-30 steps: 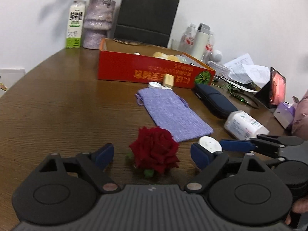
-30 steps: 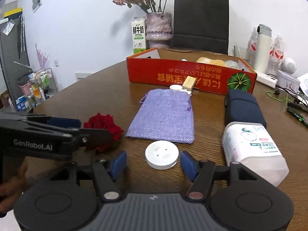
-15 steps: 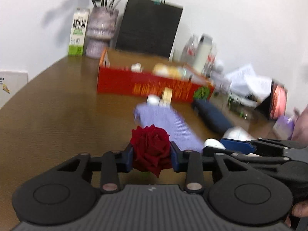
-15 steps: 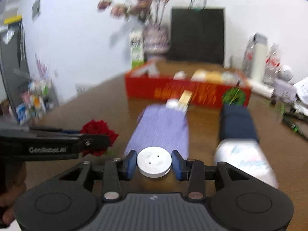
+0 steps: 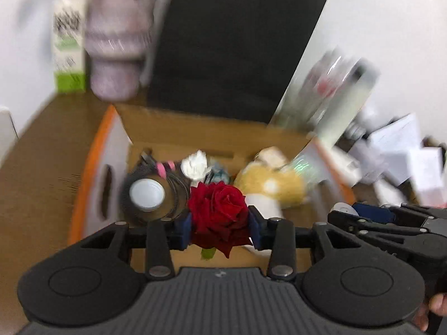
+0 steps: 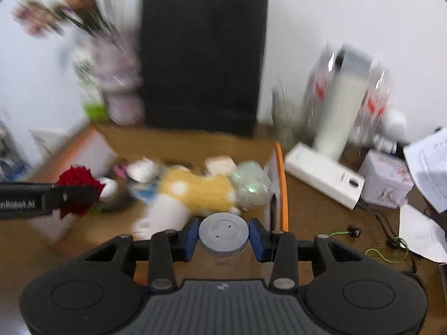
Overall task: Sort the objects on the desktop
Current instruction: 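Carry the rose and puck into the cardboard box and release both, then move both tools back over the table items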
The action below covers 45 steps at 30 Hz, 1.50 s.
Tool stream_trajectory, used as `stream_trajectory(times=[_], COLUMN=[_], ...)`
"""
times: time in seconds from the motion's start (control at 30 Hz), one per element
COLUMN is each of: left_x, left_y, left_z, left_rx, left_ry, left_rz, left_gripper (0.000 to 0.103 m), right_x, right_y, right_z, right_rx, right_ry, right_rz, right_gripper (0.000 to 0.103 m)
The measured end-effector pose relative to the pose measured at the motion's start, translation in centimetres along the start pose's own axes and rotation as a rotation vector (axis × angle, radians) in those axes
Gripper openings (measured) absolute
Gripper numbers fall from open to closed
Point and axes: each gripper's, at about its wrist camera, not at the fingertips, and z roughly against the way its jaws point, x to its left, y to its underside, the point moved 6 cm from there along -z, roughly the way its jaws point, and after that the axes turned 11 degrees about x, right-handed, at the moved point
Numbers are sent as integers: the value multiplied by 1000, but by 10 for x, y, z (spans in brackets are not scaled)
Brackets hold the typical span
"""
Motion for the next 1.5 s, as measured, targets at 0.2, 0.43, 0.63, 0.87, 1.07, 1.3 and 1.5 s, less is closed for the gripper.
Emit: stream_trajectory(times=[0.2, 0.43, 0.63, 0.87, 1.07, 1.3, 1.5], left_x=[-11, -9, -4, -7, -6, 6, 7], left_y=[-9, 5, 22, 81, 156, 248, 303], left_z=[-49, -28, 32, 83, 114, 124, 113], left_rx=[66, -54, -205, -274, -355, -407, -379], left_ry=[-125, -68, -81, -134, -136, -170, -186], left_rz=[-83, -7, 70, 6, -50, -2, -76], left_gripper=[49, 79, 102, 103, 103, 103, 103], right_x=[9, 10, -1, 14, 32, 50, 61], right_y=[-11, -7, -6, 53, 134, 243, 307], right_z=[-58, -47, 11, 70, 104, 137, 144], right_rx=[130, 61, -79, -228, -324, -506, -565], right_ry=[69, -2, -64, -192, -235, -199, -109], right_rz=[31, 9, -64, -66, -57, -35, 39], right_gripper=[38, 49, 69, 83, 86, 92, 92])
